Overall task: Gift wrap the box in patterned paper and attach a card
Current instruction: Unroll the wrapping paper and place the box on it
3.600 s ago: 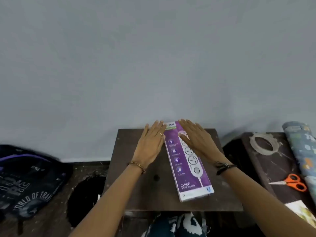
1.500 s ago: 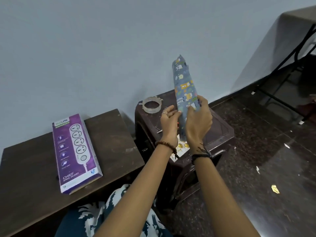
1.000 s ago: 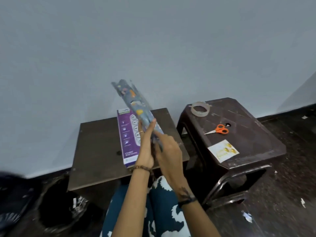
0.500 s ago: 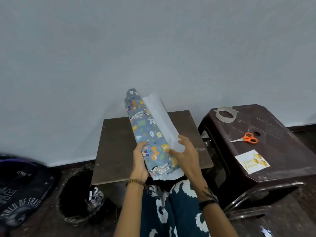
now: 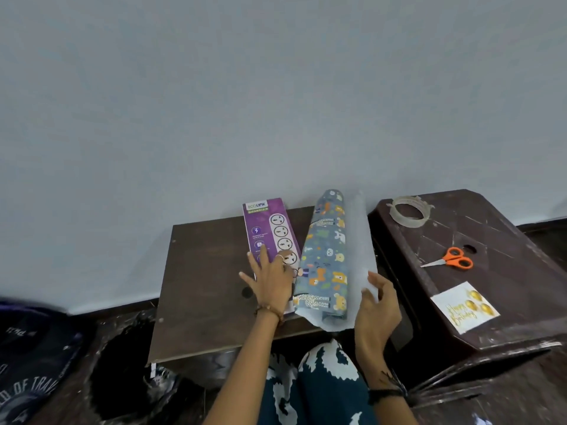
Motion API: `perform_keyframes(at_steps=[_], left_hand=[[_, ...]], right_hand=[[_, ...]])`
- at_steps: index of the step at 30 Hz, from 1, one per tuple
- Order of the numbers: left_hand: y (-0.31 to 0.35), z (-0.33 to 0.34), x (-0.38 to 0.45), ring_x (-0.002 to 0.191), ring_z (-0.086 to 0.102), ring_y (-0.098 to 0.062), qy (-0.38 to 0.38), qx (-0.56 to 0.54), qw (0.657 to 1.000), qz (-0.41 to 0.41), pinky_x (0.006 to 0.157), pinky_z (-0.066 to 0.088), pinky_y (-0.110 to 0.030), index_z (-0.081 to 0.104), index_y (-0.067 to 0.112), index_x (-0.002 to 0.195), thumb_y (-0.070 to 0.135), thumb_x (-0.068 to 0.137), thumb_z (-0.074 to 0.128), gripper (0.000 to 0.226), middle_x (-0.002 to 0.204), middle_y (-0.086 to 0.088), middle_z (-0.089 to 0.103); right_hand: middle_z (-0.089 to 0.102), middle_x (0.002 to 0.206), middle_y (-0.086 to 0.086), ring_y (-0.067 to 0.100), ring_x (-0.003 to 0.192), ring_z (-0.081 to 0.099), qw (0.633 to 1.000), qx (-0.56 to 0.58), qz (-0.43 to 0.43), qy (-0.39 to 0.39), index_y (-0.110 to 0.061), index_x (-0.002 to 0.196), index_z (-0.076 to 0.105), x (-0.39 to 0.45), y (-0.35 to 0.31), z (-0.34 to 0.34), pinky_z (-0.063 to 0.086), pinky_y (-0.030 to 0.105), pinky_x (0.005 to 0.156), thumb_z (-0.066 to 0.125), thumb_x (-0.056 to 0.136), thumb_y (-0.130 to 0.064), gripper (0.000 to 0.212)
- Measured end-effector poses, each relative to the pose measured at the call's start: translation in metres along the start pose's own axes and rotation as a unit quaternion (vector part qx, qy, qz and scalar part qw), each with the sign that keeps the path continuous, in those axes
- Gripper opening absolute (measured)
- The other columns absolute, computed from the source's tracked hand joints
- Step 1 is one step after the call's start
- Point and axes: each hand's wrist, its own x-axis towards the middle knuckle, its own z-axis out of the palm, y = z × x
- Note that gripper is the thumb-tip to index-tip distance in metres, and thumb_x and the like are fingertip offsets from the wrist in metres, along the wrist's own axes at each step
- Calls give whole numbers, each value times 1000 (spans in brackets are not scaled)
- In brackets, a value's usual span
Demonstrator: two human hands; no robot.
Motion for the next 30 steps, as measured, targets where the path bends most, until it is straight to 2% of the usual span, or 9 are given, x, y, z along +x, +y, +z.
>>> perform_keyframes(at_steps=[3,7,11,19,22,24,26,27,30], left_hand=[[12,4,9,141,-13,-39,-17,34,998,-55,104,2,-70,30,30,140,65,79,51,73,156,-8,-8],[25,9,18,139,-11,-43,-16,48,993,-111,103,12,-69,9,30,147,72,73,53,95,154,-11,-19],[20,-8,17,136,9,-44,17,27,995,-94,101,25,-57,2,38,146,68,69,62,102,154,-6,-20],[0,-98,3,137,15,-40,134,40,990,17,103,24,-59,8,33,146,53,72,68,98,155,-5,1],[5,-123,-10,136,19,-35,155,59,984,59,101,28,-57,8,32,147,53,71,69,99,155,-5,2],[11,-131,-22,136,19,-33,157,71,982,81,100,29,-56,7,31,147,54,71,68,100,155,-4,0],[19,-136,-34,136,19,-31,162,75,979,98,100,30,-55,7,31,147,57,70,68,102,155,-3,-3],[24,-139,-41,137,18,-31,169,67,978,105,100,29,-54,6,32,147,57,69,68,102,156,-3,-3],[44,-146,-63,139,18,-25,204,-63,968,132,103,26,-55,7,38,145,47,67,74,103,156,1,-1]], right_hand=[[59,103,-3,13,102,54,1000,-3,9,-1,-12,106,62,-1,10,2,41,27,88,51,86,9,32],[59,102,-4,12,104,54,999,-27,-17,-32,-9,107,62,-8,14,4,43,23,87,52,85,11,31],[58,102,-4,8,100,53,998,-28,-33,-45,-6,108,61,-17,10,3,43,19,83,53,86,11,29],[58,102,-7,6,95,55,989,10,-7,-145,-17,108,58,-56,-2,13,41,15,78,54,90,1,26],[58,87,-10,5,80,55,977,12,24,-213,-31,96,55,-71,-13,15,46,21,67,53,92,-6,26],[60,99,-7,12,97,55,971,-11,7,-239,-37,92,55,-74,-18,13,47,29,78,53,92,-10,27],[51,127,-7,12,130,37,968,-36,-38,-244,-30,100,56,-71,-32,8,38,37,101,53,93,-17,16],[50,130,-7,13,132,35,970,-27,-59,-233,-26,101,58,-68,-41,6,37,38,103,54,93,-21,11],[63,113,-6,9,106,58,969,93,1,-230,-20,103,63,-56,-79,-6,49,20,80,60,89,-30,17]])
